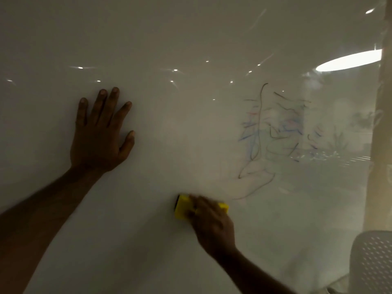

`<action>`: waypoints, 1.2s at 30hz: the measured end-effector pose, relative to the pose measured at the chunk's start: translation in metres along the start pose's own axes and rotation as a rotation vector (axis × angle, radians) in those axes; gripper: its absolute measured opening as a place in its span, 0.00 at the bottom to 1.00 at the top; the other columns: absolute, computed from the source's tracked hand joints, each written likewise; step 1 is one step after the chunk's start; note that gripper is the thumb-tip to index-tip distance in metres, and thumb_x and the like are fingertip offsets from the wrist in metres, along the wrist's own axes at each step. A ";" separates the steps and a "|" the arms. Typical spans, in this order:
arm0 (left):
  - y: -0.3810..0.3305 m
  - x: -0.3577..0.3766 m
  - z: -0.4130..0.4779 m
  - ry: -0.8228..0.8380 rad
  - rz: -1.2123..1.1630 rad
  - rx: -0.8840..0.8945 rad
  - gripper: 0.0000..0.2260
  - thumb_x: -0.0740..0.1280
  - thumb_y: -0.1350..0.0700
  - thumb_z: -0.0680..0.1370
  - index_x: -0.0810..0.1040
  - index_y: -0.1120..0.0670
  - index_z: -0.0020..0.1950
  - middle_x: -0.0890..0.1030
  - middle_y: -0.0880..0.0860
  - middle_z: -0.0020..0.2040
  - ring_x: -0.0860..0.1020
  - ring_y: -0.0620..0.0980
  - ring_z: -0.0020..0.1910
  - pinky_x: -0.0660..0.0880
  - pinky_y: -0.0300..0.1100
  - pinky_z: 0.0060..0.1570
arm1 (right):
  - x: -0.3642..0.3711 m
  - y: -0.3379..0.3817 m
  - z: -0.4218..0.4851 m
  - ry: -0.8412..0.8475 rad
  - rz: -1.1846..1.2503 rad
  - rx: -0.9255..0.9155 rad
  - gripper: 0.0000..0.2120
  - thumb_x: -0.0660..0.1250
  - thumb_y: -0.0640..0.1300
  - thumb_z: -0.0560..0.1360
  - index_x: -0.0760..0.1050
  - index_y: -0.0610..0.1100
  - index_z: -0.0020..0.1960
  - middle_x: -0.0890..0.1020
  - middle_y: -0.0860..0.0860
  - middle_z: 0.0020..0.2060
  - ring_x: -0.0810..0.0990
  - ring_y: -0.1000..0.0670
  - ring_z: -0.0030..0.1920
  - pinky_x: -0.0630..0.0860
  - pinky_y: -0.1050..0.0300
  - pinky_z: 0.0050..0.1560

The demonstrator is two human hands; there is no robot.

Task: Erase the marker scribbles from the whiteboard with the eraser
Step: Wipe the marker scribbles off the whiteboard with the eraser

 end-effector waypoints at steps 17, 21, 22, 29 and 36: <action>-0.002 0.002 -0.001 0.002 0.002 0.004 0.29 0.58 0.46 0.82 0.64 0.56 0.82 0.57 0.60 0.85 0.56 0.63 0.84 0.39 0.57 0.81 | -0.050 -0.058 0.113 -0.240 -0.079 0.244 0.10 0.70 0.46 0.75 0.82 0.50 0.57 0.76 0.49 0.68 0.76 0.47 0.64 0.73 0.59 0.59; -0.001 0.001 0.000 0.002 0.000 -0.001 0.30 0.58 0.46 0.81 0.64 0.55 0.82 0.57 0.59 0.85 0.56 0.63 0.84 0.41 0.58 0.81 | 0.011 0.025 0.016 -0.092 0.045 0.047 0.15 0.69 0.46 0.77 0.78 0.46 0.62 0.79 0.49 0.63 0.77 0.47 0.63 0.75 0.51 0.62; -0.002 0.002 -0.001 0.002 -0.001 -0.001 0.30 0.58 0.45 0.81 0.64 0.55 0.82 0.57 0.59 0.85 0.56 0.62 0.84 0.42 0.58 0.81 | 0.020 0.041 -0.005 -0.043 0.085 0.000 0.15 0.69 0.47 0.76 0.78 0.47 0.62 0.79 0.51 0.63 0.78 0.49 0.62 0.75 0.52 0.61; -0.002 -0.002 -0.001 -0.011 0.014 0.010 0.30 0.58 0.46 0.81 0.65 0.56 0.82 0.58 0.60 0.85 0.58 0.63 0.83 0.43 0.59 0.81 | 0.018 0.049 0.027 0.158 0.034 -0.469 0.08 0.68 0.43 0.76 0.82 0.48 0.54 0.79 0.48 0.64 0.72 0.46 0.66 0.69 0.48 0.66; -0.002 0.001 -0.001 0.011 0.007 0.009 0.30 0.57 0.45 0.82 0.64 0.56 0.82 0.57 0.60 0.85 0.56 0.62 0.84 0.41 0.58 0.81 | -0.053 -0.036 0.224 -0.142 -0.049 0.052 0.09 0.71 0.42 0.73 0.83 0.49 0.53 0.74 0.47 0.69 0.72 0.45 0.70 0.65 0.43 0.70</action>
Point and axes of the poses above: each hand's wrist, its own z-axis towards the middle knuckle, its own x-axis out of the palm, y = z × x, the point moved 9 cm from there along z, towards the middle knuckle
